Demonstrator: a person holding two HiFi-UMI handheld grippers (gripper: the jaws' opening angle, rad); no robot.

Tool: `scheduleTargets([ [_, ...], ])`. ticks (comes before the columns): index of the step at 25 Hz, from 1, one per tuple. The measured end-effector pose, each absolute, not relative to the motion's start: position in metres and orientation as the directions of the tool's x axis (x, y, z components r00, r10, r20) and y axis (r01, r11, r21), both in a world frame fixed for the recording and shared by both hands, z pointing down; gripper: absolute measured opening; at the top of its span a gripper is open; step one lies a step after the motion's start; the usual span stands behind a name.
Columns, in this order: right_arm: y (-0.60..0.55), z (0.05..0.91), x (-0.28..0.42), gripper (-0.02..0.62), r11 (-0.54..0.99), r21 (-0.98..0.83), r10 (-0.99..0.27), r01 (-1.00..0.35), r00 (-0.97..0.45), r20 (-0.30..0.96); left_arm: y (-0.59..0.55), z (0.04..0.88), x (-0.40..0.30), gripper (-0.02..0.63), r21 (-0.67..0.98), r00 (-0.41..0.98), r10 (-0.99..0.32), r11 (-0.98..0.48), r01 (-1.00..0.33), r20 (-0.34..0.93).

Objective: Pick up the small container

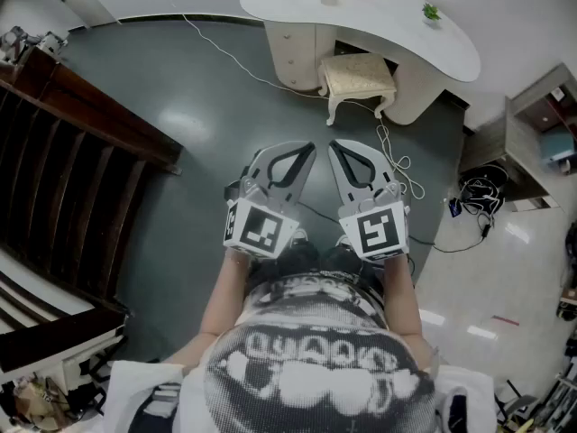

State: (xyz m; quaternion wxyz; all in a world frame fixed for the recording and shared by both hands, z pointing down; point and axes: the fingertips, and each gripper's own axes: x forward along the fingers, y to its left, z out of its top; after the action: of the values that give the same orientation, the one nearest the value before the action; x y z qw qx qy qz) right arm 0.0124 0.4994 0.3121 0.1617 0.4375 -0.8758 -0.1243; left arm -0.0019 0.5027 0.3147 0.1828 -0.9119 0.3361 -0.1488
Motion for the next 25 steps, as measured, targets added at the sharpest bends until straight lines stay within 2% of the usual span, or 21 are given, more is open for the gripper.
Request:
scheduleTargets([
  [11,0.486,0.322,0.005,0.003,0.543,0.317,-0.838,-0.778,-0.525,0.147,0.49,0.323,-0.024,0.005,-0.422,0.735,-0.661,-0.716,-0.557,0.152],
  [25,0.475,0.342,-0.002,0.003,0.517,0.286,-0.856,-0.807,-0.485,0.18,0.476,0.335,-0.041,0.005,-0.402,0.745,-0.651,-0.728,-0.555,0.149],
])
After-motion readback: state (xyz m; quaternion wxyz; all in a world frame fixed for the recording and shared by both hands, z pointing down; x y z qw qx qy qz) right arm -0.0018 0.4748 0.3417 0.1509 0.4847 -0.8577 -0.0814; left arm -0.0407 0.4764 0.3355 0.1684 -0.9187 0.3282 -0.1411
